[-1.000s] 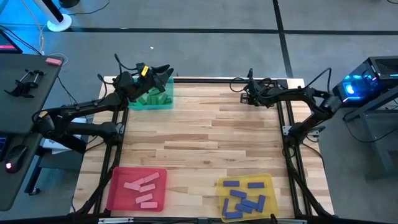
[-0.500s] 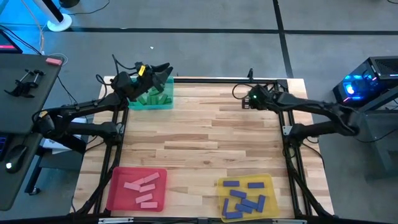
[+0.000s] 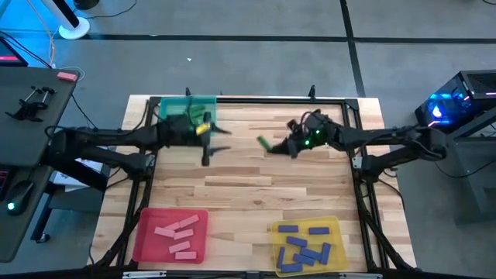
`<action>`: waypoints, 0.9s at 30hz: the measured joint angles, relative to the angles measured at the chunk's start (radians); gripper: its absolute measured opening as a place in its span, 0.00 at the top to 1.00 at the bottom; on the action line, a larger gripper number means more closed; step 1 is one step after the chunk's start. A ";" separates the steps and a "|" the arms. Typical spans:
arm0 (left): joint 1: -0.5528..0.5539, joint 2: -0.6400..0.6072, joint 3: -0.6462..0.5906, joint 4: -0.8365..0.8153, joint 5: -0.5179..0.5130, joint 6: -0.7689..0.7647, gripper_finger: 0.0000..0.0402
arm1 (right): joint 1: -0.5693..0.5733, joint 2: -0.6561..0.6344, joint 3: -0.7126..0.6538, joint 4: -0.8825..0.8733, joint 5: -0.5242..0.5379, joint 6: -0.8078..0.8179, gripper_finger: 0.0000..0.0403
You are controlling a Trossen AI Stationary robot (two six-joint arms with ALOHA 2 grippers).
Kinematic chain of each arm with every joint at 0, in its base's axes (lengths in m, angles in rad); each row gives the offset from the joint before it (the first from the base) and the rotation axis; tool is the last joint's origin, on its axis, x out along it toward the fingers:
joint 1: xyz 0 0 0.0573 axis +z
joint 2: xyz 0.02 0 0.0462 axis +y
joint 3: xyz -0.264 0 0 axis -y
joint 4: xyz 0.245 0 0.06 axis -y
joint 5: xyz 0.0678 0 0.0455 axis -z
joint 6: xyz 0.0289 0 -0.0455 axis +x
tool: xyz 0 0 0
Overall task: Sort blocks
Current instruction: Put the green block into the green bin
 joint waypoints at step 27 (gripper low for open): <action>-0.372 0.104 0.078 0.008 -0.099 0.344 0.55 | 0.253 0.440 0.686 -0.434 -0.131 -0.101 0.91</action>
